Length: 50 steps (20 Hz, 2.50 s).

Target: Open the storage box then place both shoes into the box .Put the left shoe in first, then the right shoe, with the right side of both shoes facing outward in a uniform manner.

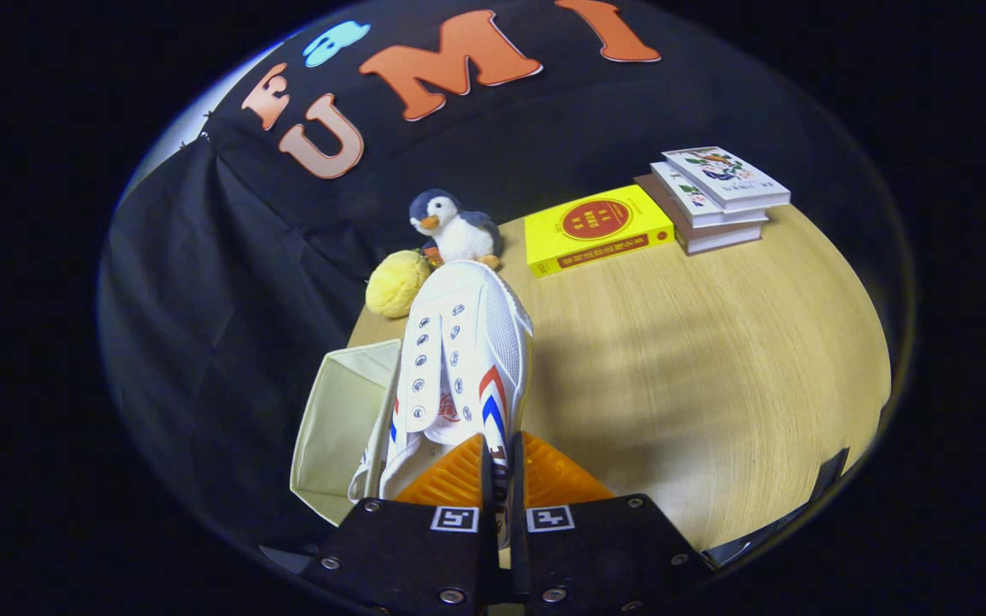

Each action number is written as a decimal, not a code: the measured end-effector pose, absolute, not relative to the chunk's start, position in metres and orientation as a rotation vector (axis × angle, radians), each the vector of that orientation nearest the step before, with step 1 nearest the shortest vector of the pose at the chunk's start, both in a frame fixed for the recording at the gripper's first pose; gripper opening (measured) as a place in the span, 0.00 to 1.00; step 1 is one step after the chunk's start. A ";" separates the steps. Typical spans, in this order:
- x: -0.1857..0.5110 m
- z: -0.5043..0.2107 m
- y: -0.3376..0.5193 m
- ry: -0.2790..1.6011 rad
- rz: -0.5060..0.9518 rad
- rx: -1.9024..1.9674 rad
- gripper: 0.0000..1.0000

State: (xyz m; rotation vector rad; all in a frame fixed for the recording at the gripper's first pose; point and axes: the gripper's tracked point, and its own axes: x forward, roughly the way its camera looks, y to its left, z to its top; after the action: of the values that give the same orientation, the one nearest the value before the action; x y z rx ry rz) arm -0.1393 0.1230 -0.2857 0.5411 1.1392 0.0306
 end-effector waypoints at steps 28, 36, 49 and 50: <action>-0.141 -0.317 0.298 1.297 0.089 0.386 0.23; -0.087 -0.259 0.246 0.986 0.109 0.342 0.45; -0.069 -0.211 0.107 0.723 0.035 0.206 0.88; -0.067 -0.206 0.099 0.700 0.030 0.195 0.90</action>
State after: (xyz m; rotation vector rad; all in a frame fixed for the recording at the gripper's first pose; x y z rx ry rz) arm -0.0673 0.0992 -0.2064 0.1952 0.7002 0.0302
